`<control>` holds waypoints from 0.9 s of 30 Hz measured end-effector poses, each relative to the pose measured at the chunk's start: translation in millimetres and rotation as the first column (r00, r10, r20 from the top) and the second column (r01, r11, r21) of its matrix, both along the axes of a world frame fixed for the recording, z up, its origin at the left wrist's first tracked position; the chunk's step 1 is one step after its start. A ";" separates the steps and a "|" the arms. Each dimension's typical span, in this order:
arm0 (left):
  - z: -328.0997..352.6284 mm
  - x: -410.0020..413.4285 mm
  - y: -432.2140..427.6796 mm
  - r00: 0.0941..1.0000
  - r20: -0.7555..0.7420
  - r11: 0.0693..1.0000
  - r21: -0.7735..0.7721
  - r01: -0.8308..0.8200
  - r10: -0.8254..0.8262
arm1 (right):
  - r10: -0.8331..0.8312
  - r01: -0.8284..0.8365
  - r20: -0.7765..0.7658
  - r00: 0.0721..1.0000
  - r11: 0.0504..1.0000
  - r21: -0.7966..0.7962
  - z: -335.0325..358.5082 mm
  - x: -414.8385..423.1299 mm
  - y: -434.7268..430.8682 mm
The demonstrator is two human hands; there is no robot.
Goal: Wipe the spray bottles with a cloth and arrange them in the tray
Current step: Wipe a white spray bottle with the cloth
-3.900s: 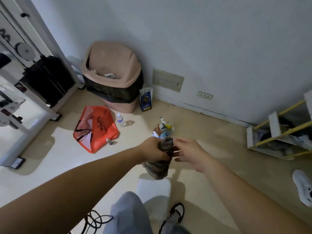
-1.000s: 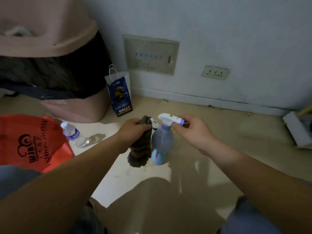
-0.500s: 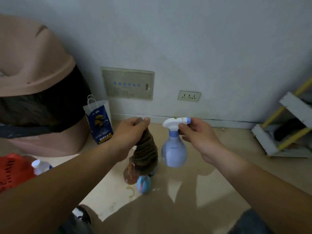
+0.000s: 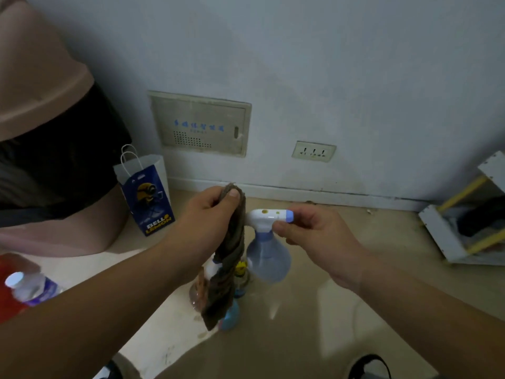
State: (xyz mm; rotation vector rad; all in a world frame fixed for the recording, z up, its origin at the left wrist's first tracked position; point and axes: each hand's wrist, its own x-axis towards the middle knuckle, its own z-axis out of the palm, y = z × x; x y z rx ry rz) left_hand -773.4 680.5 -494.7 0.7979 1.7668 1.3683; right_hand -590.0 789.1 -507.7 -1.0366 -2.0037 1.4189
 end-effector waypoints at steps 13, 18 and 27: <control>-13.1 20.3 32.4 0.560 -0.676 0.816 -0.106 0.568 -0.478 | 0.015 -0.015 -0.023 1.000 1.000 -0.010 -23.3 -3.2 18.6; -9.9 26.0 37.3 0.049 -0.974 0.944 -0.200 0.264 -0.220 | 0.065 -0.065 -0.016 0.998 0.998 0.015 -15.1 -0.4 16.3; -28.6 18.9 41.4 0.813 -0.566 0.932 0.202 0.301 -0.140 | 0.100 -0.091 -0.040 0.994 0.979 0.182 4.6 1.0 -5.7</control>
